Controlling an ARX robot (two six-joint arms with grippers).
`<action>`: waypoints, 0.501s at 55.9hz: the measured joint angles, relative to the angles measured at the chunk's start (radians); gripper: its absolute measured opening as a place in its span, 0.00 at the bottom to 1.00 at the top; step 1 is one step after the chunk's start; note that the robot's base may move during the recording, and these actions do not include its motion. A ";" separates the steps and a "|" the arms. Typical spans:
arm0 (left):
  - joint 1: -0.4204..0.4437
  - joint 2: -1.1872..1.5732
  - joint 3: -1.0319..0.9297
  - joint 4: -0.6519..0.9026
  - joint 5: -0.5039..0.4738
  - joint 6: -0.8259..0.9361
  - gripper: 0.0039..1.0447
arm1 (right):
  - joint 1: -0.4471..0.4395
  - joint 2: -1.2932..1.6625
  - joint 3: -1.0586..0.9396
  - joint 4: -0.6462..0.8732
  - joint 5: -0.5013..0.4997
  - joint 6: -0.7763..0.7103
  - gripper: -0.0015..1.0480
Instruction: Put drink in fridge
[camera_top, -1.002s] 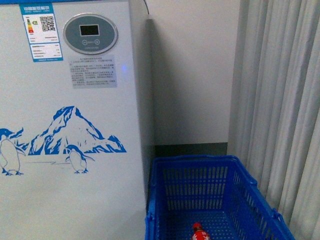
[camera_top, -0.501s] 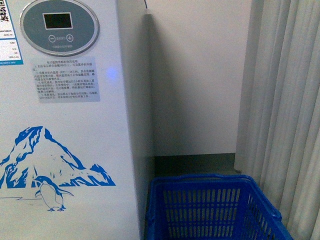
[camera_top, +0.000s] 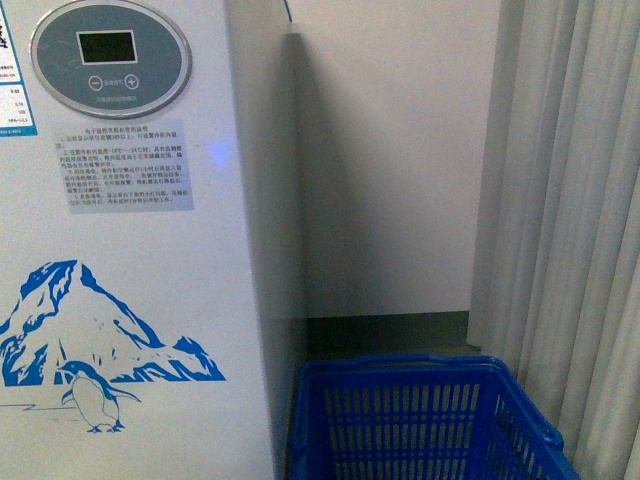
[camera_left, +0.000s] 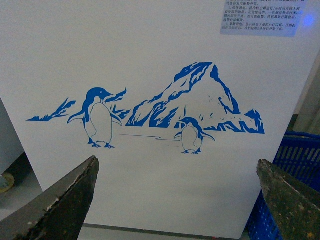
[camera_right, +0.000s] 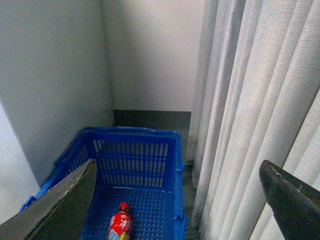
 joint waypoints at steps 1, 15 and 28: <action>0.000 0.000 0.000 0.000 0.000 0.000 0.92 | 0.000 0.000 0.000 0.000 0.000 0.000 0.93; 0.000 0.000 0.000 0.000 0.000 0.000 0.92 | 0.000 0.000 0.000 0.000 0.000 0.000 0.93; 0.000 0.000 0.000 0.000 0.000 0.000 0.92 | 0.000 0.000 0.000 0.000 0.000 0.000 0.93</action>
